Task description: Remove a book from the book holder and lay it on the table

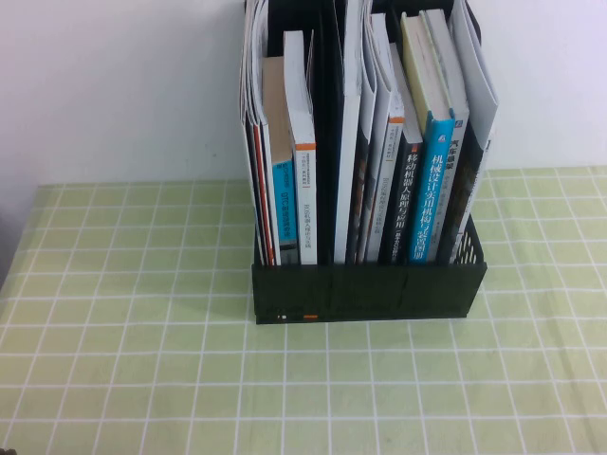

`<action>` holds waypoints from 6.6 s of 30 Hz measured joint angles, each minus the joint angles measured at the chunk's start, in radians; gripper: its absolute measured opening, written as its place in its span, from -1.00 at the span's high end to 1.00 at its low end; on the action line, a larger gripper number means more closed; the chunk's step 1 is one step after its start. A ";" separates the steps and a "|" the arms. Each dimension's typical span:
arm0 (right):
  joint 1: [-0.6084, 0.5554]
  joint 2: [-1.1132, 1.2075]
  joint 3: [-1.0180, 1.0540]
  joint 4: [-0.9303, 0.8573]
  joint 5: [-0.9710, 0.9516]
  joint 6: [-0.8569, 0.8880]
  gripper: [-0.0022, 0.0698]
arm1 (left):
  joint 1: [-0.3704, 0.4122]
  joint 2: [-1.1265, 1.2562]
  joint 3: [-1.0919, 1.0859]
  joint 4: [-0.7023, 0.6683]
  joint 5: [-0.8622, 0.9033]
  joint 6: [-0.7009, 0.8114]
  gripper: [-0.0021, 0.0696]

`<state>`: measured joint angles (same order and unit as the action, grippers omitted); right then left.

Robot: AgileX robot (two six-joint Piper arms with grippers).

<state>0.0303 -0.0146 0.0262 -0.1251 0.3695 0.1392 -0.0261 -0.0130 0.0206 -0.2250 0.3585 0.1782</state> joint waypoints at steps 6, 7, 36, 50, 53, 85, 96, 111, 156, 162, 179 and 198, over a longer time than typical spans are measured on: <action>0.000 0.000 0.000 0.000 0.000 0.000 0.95 | 0.000 0.000 0.000 0.000 0.000 0.000 0.95; 0.000 0.000 0.000 0.000 0.000 0.000 0.95 | 0.000 0.000 0.000 0.000 0.000 0.000 0.95; 0.000 0.000 0.000 0.000 0.000 0.000 0.95 | 0.000 0.000 0.000 0.000 0.000 0.000 0.95; 0.000 0.000 0.000 0.000 0.000 0.000 0.95 | 0.000 0.000 0.000 0.000 0.000 0.000 0.95; 0.000 0.000 0.000 0.000 0.000 0.000 0.95 | 0.000 0.000 0.000 0.000 0.000 0.000 0.95; 0.000 0.000 0.002 0.000 -0.283 0.009 0.95 | 0.000 0.000 0.004 -0.467 -0.297 0.000 0.95; 0.000 0.000 0.002 0.002 -0.664 0.045 0.95 | 0.000 0.000 0.004 -0.589 -0.480 -0.101 0.95; 0.000 0.008 -0.339 -0.044 -0.642 0.236 0.95 | 0.000 0.000 -0.205 -0.104 -0.629 -0.390 0.95; 0.136 0.844 -0.536 0.365 -0.138 -0.243 0.95 | -0.035 1.133 -0.918 -1.206 0.218 1.072 0.95; 0.136 0.930 -0.536 0.400 -0.242 -0.259 0.95 | -0.249 1.328 -1.160 -1.066 0.129 1.034 0.95; 0.263 0.962 -0.536 0.462 -0.239 -0.400 0.95 | -0.557 1.799 -1.723 -0.880 0.065 0.937 0.95; 0.265 1.061 -0.536 0.475 -0.409 -0.416 0.92 | -0.574 2.006 -1.938 -0.689 0.125 0.888 0.95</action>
<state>0.2954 1.0462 -0.5101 0.3503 -0.0394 -0.2772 -0.6003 1.9931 -1.9174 -0.9140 0.4831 1.0659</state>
